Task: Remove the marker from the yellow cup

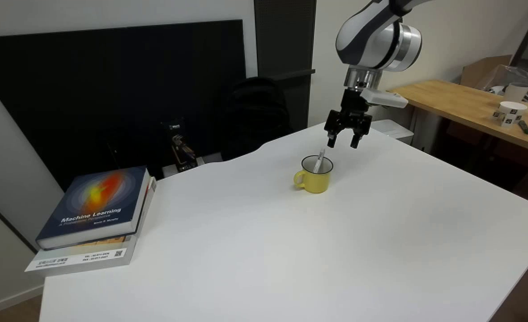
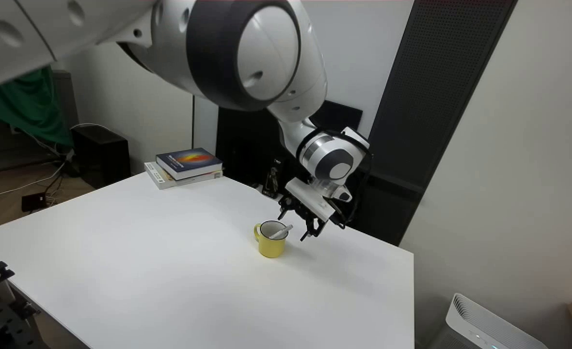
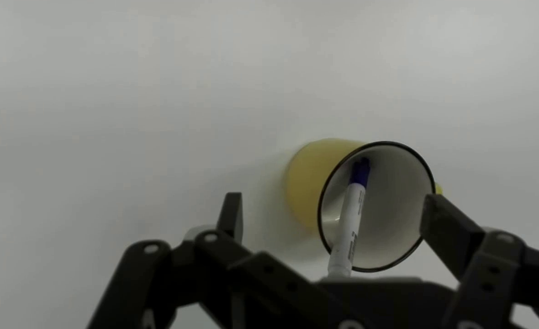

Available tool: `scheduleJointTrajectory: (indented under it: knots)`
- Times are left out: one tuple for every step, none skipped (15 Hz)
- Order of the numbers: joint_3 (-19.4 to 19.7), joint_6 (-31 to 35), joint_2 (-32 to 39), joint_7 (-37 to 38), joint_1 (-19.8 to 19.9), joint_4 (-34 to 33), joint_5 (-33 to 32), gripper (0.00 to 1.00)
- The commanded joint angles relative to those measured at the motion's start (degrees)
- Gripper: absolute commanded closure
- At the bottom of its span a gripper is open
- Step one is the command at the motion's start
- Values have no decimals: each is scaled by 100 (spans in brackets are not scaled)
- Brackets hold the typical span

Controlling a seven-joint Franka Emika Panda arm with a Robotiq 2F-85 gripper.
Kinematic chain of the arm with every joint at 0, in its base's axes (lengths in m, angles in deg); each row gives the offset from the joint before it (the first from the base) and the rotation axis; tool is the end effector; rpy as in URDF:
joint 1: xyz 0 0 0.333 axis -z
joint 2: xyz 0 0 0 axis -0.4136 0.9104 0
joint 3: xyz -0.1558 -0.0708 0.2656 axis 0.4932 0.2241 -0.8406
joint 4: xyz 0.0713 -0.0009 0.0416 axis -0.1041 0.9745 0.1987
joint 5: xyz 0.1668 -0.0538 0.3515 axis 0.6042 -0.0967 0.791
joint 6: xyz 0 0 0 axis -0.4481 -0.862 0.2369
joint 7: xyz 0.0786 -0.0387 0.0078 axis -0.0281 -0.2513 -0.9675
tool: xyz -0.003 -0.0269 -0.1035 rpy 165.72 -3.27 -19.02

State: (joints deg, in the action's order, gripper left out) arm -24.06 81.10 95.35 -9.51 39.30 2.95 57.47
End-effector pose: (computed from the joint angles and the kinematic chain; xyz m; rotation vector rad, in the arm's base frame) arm 0.7090 -0.1503 0.0866 -2.8336 0.1531 0.1654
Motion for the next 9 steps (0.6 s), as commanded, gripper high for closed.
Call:
scheduleJointTrajectory:
  knots:
    - [-120,-373,748,225,-41,-1147,-96,0]
    - [-156,-445,888,236,-38,-1350,-77,0]
    - [-186,-538,1029,260,-30,-1570,-61,0]
    - [-210,-642,1155,274,-20,-1782,-53,0]
    - [-219,-714,1254,286,-20,-1951,-60,0]
    - [-228,-795,1348,297,-13,-2127,-62,0]
    - [-230,-864,1424,303,-9,-2277,-64,0]
    - [-233,-921,1487,301,-4,-2409,-66,0]
    - [-235,-962,1542,298,-1,-2522,-69,0]
